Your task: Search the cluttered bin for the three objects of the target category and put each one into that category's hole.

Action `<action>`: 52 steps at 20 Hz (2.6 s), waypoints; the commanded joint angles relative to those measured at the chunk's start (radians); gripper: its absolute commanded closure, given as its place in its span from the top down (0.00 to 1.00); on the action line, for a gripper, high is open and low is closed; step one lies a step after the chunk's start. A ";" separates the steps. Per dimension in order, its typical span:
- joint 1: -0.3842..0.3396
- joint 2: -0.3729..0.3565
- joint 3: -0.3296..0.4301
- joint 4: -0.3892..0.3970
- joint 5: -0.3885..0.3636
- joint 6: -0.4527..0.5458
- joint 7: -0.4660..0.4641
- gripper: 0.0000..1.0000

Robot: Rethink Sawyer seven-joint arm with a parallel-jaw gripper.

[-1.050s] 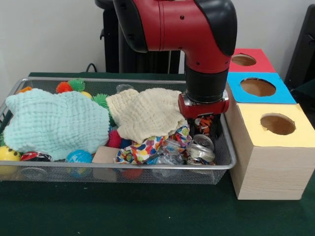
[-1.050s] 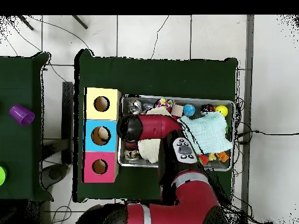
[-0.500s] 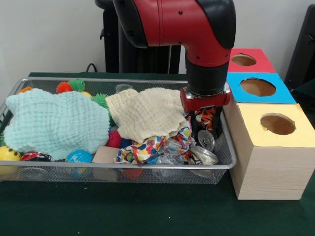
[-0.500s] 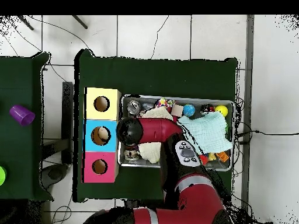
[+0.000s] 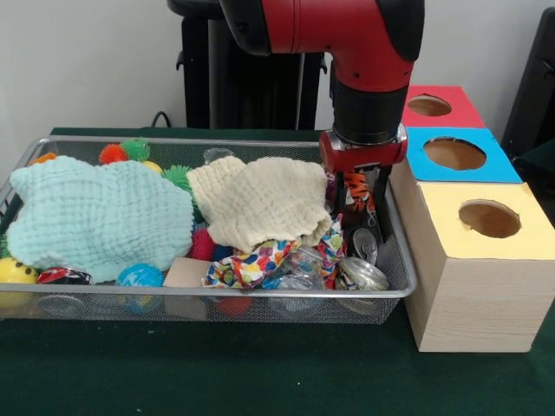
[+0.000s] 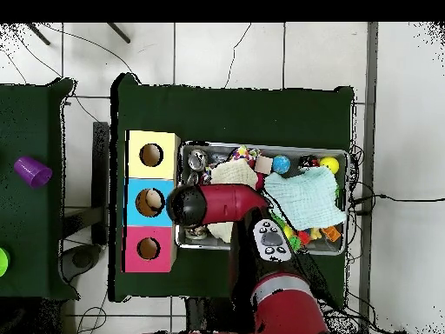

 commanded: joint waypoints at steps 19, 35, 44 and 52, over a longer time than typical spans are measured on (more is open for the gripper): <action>0.089 -0.013 0.050 0.100 0.037 -0.155 0.181 0.00; 0.074 -0.159 0.064 0.189 0.100 -0.041 0.174 0.00; 0.136 -0.313 -0.018 0.224 0.138 0.077 0.191 0.00; 0.202 -0.373 -0.081 0.221 0.159 0.140 0.229 0.00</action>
